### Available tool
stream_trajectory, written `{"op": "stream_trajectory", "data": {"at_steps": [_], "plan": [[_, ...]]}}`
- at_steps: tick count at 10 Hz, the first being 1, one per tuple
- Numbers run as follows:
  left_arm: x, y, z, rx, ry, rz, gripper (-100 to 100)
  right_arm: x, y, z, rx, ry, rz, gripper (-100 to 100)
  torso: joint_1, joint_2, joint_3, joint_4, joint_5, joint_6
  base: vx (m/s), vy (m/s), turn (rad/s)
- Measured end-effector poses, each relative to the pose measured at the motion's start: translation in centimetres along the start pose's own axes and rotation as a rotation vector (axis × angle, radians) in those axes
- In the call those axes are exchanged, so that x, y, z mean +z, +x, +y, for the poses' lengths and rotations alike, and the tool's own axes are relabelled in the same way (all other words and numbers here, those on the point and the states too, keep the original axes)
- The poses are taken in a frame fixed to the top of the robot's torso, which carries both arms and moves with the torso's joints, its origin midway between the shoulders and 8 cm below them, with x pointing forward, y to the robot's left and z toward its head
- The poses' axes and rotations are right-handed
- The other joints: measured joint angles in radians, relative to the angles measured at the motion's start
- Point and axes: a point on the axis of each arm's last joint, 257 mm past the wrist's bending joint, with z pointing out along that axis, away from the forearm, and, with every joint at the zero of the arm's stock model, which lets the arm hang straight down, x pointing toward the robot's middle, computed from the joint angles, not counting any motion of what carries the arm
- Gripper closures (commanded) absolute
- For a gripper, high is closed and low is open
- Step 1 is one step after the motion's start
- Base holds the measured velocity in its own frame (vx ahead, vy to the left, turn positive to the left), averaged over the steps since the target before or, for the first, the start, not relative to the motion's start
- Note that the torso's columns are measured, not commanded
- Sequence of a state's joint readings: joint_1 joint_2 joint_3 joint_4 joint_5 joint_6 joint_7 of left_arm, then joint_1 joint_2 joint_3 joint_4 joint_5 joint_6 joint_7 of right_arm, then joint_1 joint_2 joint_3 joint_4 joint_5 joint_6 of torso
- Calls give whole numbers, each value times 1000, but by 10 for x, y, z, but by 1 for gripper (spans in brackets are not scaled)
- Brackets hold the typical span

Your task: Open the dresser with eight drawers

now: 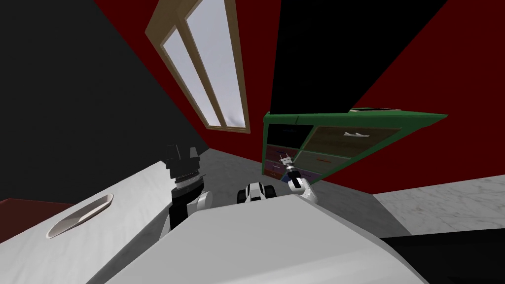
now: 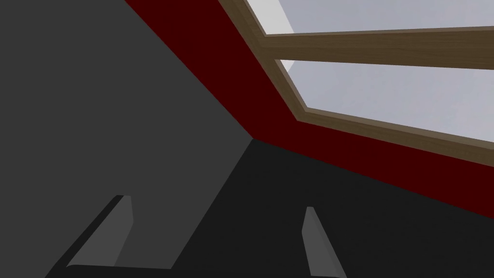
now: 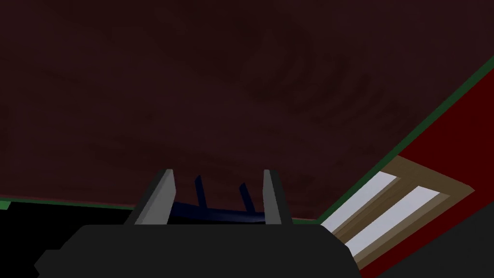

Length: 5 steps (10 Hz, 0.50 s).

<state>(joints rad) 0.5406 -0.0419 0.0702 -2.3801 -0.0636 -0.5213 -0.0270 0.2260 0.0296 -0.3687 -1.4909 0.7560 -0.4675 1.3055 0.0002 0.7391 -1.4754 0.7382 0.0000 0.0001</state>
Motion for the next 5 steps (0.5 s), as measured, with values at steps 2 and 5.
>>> {"op": "stream_trajectory", "data": {"at_steps": [2,5], "plan": [[0,0,0,0,0,0,0,0,-2,-1,-1,0,-1,100,4,6,4,2,1,-1,-158,80,5],[0,0,0,0,0,0,0,1,-7,-1,0,0,-5,100,0,0,0,0,0,0,-173,87,-7]]}}
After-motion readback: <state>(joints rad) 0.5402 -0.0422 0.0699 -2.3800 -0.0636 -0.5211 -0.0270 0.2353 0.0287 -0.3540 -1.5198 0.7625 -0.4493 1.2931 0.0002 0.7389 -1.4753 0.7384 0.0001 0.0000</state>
